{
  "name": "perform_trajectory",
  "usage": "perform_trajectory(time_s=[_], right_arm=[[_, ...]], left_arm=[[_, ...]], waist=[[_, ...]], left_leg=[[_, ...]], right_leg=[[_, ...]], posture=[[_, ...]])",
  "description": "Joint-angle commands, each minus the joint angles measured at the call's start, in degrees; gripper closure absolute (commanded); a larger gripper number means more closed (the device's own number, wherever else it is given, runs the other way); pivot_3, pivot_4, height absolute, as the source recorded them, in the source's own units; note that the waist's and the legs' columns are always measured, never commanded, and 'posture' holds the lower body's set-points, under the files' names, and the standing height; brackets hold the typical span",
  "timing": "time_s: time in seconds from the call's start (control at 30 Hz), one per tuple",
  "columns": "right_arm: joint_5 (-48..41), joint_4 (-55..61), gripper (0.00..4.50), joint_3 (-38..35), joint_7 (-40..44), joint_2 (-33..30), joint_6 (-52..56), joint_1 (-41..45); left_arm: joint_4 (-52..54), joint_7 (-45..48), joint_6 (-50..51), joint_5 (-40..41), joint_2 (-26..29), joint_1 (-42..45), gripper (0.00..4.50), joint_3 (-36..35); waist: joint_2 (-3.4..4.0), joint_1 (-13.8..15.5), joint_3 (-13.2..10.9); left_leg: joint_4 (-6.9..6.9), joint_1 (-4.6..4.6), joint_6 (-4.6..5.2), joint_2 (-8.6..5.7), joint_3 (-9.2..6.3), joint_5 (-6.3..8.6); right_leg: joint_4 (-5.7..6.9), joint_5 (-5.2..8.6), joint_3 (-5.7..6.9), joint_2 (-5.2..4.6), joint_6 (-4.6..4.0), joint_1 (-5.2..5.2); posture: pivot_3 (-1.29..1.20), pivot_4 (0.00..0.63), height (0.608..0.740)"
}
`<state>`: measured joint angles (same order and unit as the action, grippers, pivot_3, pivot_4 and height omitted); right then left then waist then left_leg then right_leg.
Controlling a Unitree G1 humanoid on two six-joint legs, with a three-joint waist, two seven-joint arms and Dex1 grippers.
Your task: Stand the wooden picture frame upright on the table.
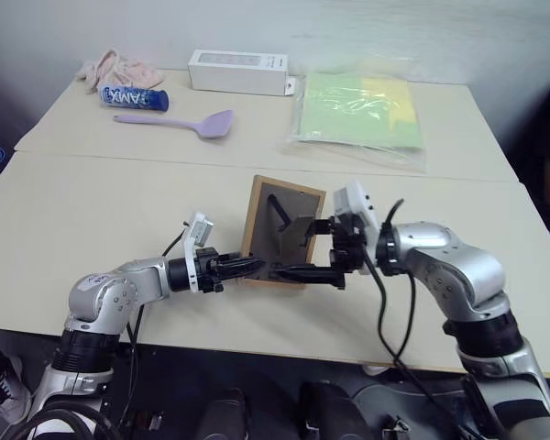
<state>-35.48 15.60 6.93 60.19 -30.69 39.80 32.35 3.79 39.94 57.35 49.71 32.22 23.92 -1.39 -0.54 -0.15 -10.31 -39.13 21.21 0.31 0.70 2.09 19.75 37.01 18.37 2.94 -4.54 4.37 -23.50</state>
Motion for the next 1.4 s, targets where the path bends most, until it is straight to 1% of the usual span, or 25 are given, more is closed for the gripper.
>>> perform_trajectory(time_s=[0.03, 0.13, 0.2, 0.27, 0.33, 0.37, 0.4, 0.43, 0.47, 0.53, 0.57, 0.63, 0.77, 0.8, 0.9, 1.1, 1.13, 1.2, 1.23, 1.27, 1.3, 1.33, 1.4], right_arm=[[2.13, 1.98, 0.03, -1.27, 2.87, -0.66, -8.86, -1.77], [4.82, -0.02, 0.03, -2.39, 4.04, -1.09, -15.80, -3.71], [7.43, -2.56, 0.03, -5.38, 5.47, -2.22, -24.58, -5.86], [9.52, -4.81, 0.03, -8.44, 6.19, -2.73, -33.24, -7.19], [12.10, -7.05, 0.03, -10.21, 6.96, -2.86, -42.75, -7.54], [15.05, -9.01, 0.03, -10.41, 7.52, -3.02, -50.93, -7.49], [17.35, -10.92, 0.03, -10.09, 8.21, -3.29, -56.66, -7.49], [22.56, -14.38, 0.03, -9.36, 7.14, -3.71, -66.18, -6.93], [25.95, -17.27, 0.03, -8.80, 6.44, -3.75, -73.33, -6.41], [31.35, -22.66, 0.03, -7.60, 3.47, -2.65, -83.50, -5.18], [32.07, -24.60, 0.03, -6.93, 2.50, -1.82, -86.46, -4.57], [37.56, -28.47, 0.03, -5.45, -1.66, -0.41, -93.20, -3.15], [45.29, -34.08, 0.03, -3.58, -10.29, 3.12, -99.44, -1.30], [47.95, -34.96, 0.03, -3.50, -12.75, 3.75, -101.71, -0.71], [51.03, -36.08, 0.63, -2.45, -17.68, 4.80, -102.71, -0.20], [54.30, -36.51, 2.65, -1.66, -25.21, 3.94, -102.74, -0.73], [54.79, -36.66, 2.75, -1.72, -26.32, 3.85, -102.34, -0.73], [55.56, -37.07, 2.75, -2.27, -29.02, 4.19, -101.64, -0.30], [55.50, -37.28, 2.75, -2.09, -29.74, 4.24, -101.10, -0.15], [55.87, -37.12, 2.80, -2.03, -30.82, 4.34, -101.21, 0.00], [56.14, -37.03, 2.97, -1.84, -31.65, 4.27, -101.31, 0.10], [54.20, -36.55, 3.10, -1.31, -31.46, 4.56, -100.29, 0.06], [50.38, -35.48, 3.19, -0.82, -31.18, 4.85, -97.90, -0.40]], left_arm=[[-0.59, -0.68, 2.71, 0.59, 0.95, 0.54, 3.22, -2.81], [0.51, -0.66, 7.44, 4.49, 0.58, 1.04, 3.22, -4.90], [-2.41, -3.10, 19.10, 11.78, 0.53, 3.32, 3.22, -9.32], [-6.79, -4.76, 30.29, 16.73, 1.40, 6.17, 3.22, -12.69], [-12.84, -5.96, 34.60, 24.08, 5.41, 8.04, 3.22, -10.70], [-14.96, -6.09, 35.15, 28.33, 7.79, 8.42, 3.22, -8.71], [-16.51, -6.26, 35.15, 32.19, 10.29, 8.79, 3.22, -6.12], [-18.09, -7.04, 35.15, 35.83, 11.59, 9.34, 3.22, -4.75], [-19.62, -7.99, 35.15, 39.31, 12.86, 9.89, 3.22, -3.09], [-22.07, -10.45, 35.15, 45.24, 14.08, 11.48, 3.22, -0.31], [-23.03, -11.52, 35.15, 47.91, 14.83, 12.32, 3.22, 1.59], [-24.33, -14.29, 35.15, 52.40, 14.78, 13.50, 3.22, 3.22], [-23.66, -19.49, 33.29, 61.51, 15.76, 13.47, 3.22, 7.60], [-23.49, -20.23, 32.79, 62.69, 16.00, 13.38, 3.22, 8.42], [-22.81, -20.59, 32.23, 63.29, 16.46, 13.15, 3.22, 9.51], [-22.45, -20.03, 31.57, 63.29, 16.89, 12.87, 3.22, 9.14], [-22.84, -19.92, 31.56, 63.29, 16.78, 13.05, 3.22, 8.94], [-19.04, -21.81, 27.87, 63.29, 15.80, 11.52, 3.22, 5.14], [-17.53, -22.25, 26.64, 63.29, 15.46, 10.92, 2.49, 3.78], [-15.65, -24.79, 24.62, 63.29, 15.42, 9.82, 2.24, 2.66], [-14.51, -26.70, 23.37, 63.29, 15.33, 9.04, 1.92, 2.04], [-12.72, -27.78, 22.36, 63.29, 17.46, 7.09, 1.62, 0.13], [-10.30, -31.58, 17.44, 63.19, 20.12, 2.91, 1.01, -5.26]], waist=[[0.00, -0.14, 0.00], [0.00, -0.19, 0.00], [-0.01, -0.09, -0.01], [-0.06, 0.04, -0.04], [-0.06, -0.01, -0.04], [-0.06, -0.06, -0.04], [-0.06, -0.36, -0.04], [-0.06, -0.52, -0.04], [-0.06, -0.69, -0.04], [-0.06, -1.11, -0.04], [-0.05, -1.28, -0.05], [-0.06, -1.44, -0.05], [-0.05, -1.84, -0.05], [-0.05, -1.85, -0.05], [-0.05, -1.74, -0.05], [-0.05, -1.58, -0.05], [-0.05, -1.58, -0.05], [-0.05, -1.57, -0.05], [-0.06, -1.58, -0.06], [-0.06, -1.59, -0.05], [-0.05, -1.58, -0.05], [-0.05, -1.65, -0.05], [-0.05, -2.40, -0.06]], left_leg=[[0.00, -0.01, -0.01, 0.01, 0.01, 0.00], [0.02, -0.01, -0.03, 0.03, 0.02, 0.00], [0.02, 0.00, -0.03, 0.03, 0.01, 0.00], [0.02, 0.00, -0.02, 0.01, 0.01, 0.00], [0.00, 0.02, -0.02, 0.00, 0.00, 0.00], [0.00, 0.02, -0.02, 0.00, 0.01, 0.00], [0.02, 0.01, -0.02, 0.00, 0.00, 0.00], [0.05, -0.02, -0.04, 0.02, 0.01, 0.01], [0.06, -0.04, -0.04, 0.02, 0.01, 0.01], [0.04, -0.06, -0.06, 0.02, 0.01, 0.00], [0.02, -0.09, -0.07, 0.02, 0.00, -0.01], [0.00, -0.08, -0.10, 0.02, -0.01, -0.03], [-0.01, -0.08, -0.14, 0.05, -0.01, -0.05], [-0.01, -0.09, -0.17, 0.06, 0.00, -0.07], [-0.02, -0.08, -0.19, 0.06, -0.01, -0.09], [-0.04, -0.07, -0.19, 0.04, -0.01, -0.09], [-0.04, -0.07, -0.19, 0.03, -0.01, -0.09], [-0.04, -0.07, -0.19, 0.03, -0.01, -0.10], [-0.04, -0.07, -0.19, 0.03, -0.01, -0.10], [-0.05, -0.04, -0.19, 0.05, -0.02, -0.10], [-0.06, -0.04, -0.19, 0.06, -0.02, -0.10], [-0.05, -0.05, -0.19, 0.06, -0.02, -0.09], [0.00, -0.08, -0.20, 0.10, -0.01, -0.09]], right_leg=[[0.00, 0.00, 0.00, 0.01, 0.00, -0.01], [-0.01, 0.00, -0.01, 0.04, 0.00, -0.02], [0.01, 0.00, 0.00, 0.04, 0.00, -0.02], [0.03, 0.00, -0.01, 0.03, 0.00, -0.02], [0.02, 0.00, 0.03, 0.04, 0.01, -0.02], [0.02, 0.00, 0.02, 0.03, 0.01, -0.02], [0.02, 0.00, 0.01, 0.03, 0.01, -0.02], [0.01, 0.00, -0.03, 0.04, 0.01, -0.02], [0.01, 0.00, -0.03, 0.04, 0.01, -0.02], [0.00, 0.00, -0.04, 0.01, 0.01, -0.01], [0.00, 0.00, -0.04, 0.01, 0.00, 0.00], [0.01, 0.00, -0.04, 0.01, 0.00, -0.01], [0.11, 0.00, -0.04, 0.03, 0.00, -0.03], [0.12, 0.01, -0.05, 0.04, 0.00, -0.04], [0.14, 0.01, -0.04, 0.04, -0.01, -0.05], [0.13, 0.01, -0.04, 0.04, -0.02, -0.04], [0.13, 0.02, -0.04, 0.05, -0.02, -0.04], [0.13, 0.02, -0.04, 0.06, -0.02, -0.04], [0.13, 0.02, -0.04, 0.05, -0.02, -0.04], [0.13, 0.02, -0.03, 0.05, -0.02, -0.04], [0.09, 0.02, -0.03, 0.05, -0.02, -0.04], [0.05, 0.02, -0.04, 0.04, -0.02, -0.04], [0.02, 0.02, -0.09, 0.06, -0.03, -0.07]], posture=[[0.00, 0.150, 0.740], [0.00, 0.150, 0.740], [0.00, 0.150, 0.740], [0.00, 0.150, 0.740], [0.00, 0.150, 0.740], [0.00, 0.150, 0.740], [0.00, 0.150, 0.740], [0.00, 0.150, 0.740], [0.00, 0.150, 0.740], [0.00, 0.150, 0.740], [0.00, 0.150, 0.740], [0.00, 0.150, 0.740], [0.00, 0.150, 0.740], [0.00, 0.150, 0.740], [0.00, 0.150, 0.740], [0.00, 0.150, 0.740], [0.00, 0.150, 0.740], [0.00, 0.150, 0.740], [0.00, 0.150, 0.740], [0.00, 0.150, 0.740], [0.00, 0.150, 0.740], [0.00, 0.150, 0.740], [0.00, 0.150, 0.740]])
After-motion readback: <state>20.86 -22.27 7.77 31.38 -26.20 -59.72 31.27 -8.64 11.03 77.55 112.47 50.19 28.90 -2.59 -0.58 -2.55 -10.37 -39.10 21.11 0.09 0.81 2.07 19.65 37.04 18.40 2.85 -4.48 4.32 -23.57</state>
